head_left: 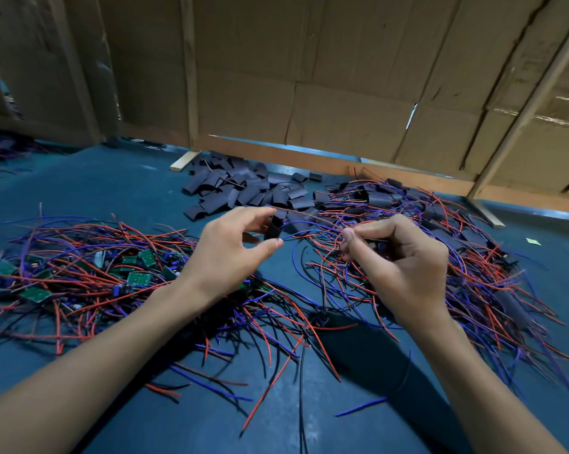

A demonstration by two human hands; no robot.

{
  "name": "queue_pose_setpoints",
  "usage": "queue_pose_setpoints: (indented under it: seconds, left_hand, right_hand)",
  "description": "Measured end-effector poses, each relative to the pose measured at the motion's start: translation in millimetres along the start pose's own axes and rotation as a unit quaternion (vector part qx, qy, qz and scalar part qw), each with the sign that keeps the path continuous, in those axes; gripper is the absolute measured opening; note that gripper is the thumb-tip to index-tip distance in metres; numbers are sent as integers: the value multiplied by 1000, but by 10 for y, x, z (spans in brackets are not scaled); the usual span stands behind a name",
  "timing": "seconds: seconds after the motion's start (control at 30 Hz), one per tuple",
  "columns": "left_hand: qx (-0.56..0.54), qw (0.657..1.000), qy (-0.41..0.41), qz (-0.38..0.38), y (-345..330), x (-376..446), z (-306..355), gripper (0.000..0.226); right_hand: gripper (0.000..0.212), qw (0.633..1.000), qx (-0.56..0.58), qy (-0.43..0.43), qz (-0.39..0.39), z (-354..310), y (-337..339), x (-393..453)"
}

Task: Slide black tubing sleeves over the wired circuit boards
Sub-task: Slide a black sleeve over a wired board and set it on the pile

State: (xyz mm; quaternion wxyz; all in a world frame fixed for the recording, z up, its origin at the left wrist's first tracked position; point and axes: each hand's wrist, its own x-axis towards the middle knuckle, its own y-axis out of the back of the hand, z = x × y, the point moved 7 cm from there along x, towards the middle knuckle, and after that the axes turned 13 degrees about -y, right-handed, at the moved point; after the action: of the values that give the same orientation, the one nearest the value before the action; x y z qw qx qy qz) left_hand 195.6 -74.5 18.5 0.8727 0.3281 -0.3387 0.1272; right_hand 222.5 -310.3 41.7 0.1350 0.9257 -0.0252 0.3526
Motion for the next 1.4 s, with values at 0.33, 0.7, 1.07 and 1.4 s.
queue_pose_setpoints:
  seconds: [0.33, 0.7, 1.07, 1.4]
  left_hand:
    - [16, 999, 26, 14, 38, -17, -74, 45]
    - [90, 995, -43, 5, 49, -37, -62, 39]
    - [127, 989, -73, -8, 37, -37, -46, 38]
    - [205, 955, -200, -79, -33, -46, 186, 34]
  right_hand:
    - [12, 994, -44, 78, -60, -138, -65, -59]
    - [13, 992, -82, 63, -74, -126, -82, -52]
    - [22, 992, -113, -7, -53, -28, -49, 8]
    - [12, 990, -73, -6, -125, -77, -166, -20]
